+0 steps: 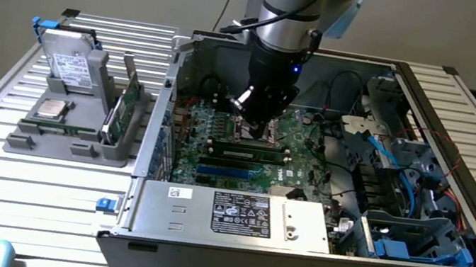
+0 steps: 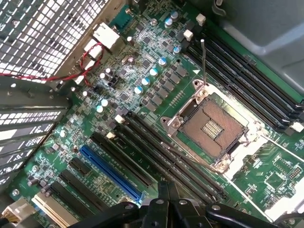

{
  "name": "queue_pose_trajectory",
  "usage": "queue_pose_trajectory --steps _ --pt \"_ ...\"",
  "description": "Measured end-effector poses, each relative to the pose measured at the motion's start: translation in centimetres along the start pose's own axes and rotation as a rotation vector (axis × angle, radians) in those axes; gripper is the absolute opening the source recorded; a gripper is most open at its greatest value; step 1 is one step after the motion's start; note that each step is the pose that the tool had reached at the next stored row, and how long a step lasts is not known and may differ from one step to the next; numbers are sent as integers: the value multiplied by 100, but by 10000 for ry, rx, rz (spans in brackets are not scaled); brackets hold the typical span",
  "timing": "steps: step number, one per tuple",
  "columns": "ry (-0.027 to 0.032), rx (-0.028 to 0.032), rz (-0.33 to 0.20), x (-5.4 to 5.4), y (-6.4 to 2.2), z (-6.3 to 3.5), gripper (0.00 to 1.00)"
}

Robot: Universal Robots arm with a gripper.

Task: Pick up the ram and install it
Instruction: 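Press down the ram until it locks into place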

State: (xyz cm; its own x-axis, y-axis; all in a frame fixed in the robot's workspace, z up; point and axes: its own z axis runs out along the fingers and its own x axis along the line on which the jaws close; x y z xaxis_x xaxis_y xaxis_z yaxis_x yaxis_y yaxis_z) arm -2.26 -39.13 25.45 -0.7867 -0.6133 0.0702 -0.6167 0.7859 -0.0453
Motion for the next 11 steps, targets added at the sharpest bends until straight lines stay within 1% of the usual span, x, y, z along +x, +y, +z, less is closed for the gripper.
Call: queue_pose_trajectory --steps 8,11 --pt "23 -54 1037 0 0 0 11" --pt "-2 -51 1386 -1 -1 0 11"
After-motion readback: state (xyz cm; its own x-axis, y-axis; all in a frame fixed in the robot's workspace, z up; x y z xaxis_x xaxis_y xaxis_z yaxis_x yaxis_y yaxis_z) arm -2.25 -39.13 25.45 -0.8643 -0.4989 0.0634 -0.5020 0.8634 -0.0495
